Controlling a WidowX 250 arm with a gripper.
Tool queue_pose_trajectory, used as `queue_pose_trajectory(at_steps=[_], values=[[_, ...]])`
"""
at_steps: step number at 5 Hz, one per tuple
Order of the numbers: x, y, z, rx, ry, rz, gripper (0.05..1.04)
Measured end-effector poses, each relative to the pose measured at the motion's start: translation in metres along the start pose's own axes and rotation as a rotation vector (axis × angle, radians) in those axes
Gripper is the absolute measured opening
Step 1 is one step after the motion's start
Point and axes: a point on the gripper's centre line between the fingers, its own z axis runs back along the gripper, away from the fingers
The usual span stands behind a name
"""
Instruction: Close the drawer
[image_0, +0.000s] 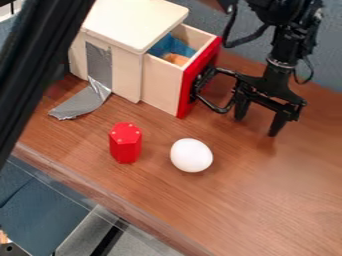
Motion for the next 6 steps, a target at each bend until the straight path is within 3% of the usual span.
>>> queue_pose_trajectory(at_steps=[6], values=[[0.005, 0.047, 0.003, -0.013, 0.011, 0.088, 0.999]])
